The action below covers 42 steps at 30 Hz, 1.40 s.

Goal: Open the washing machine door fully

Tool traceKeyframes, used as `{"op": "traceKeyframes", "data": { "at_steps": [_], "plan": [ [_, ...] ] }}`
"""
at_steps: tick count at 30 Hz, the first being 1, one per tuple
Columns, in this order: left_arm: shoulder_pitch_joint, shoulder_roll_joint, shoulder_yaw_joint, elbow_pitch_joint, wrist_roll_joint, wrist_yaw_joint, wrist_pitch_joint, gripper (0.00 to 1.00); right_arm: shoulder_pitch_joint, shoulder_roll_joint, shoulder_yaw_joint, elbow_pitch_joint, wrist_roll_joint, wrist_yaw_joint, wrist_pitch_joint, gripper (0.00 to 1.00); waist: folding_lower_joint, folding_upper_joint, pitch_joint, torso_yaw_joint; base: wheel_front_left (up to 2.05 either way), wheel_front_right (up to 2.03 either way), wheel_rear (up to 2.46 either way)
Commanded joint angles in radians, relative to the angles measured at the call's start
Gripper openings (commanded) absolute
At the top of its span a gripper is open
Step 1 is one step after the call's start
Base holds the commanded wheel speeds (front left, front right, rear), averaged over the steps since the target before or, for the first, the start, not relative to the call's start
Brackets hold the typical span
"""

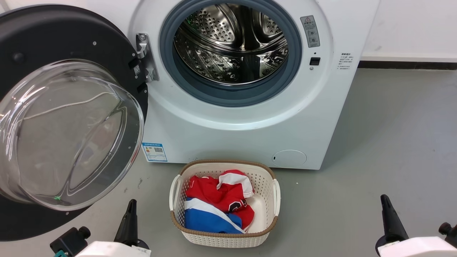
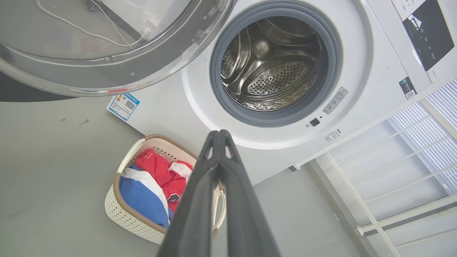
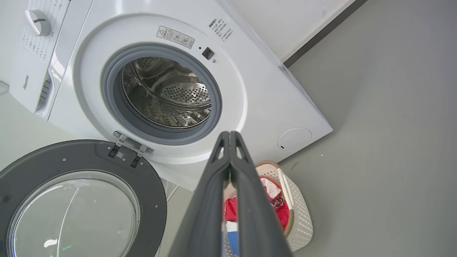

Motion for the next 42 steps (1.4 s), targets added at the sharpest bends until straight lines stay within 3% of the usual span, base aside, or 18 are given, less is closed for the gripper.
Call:
{"op": "traceKeyframes", "data": {
  "at_steps": [1,42],
  "plan": [
    [-0.027,0.007,0.007,-0.007,-0.034,-0.003,0.007,0.0,-0.033,-0.001,-0.003,-0.008,0.033,0.0,0.007,0.0,0.0,0.0,0.001,-0.001,0.0,0.0,0.0],
    [-0.112,0.007,0.052,0.031,-0.491,-0.012,0.126,0.0,-0.115,0.0,-0.02,0.019,0.471,0.0,0.126,0.0,0.0,0.0,0.019,-0.022,0.0,0.0,0.0]
  ]
}}
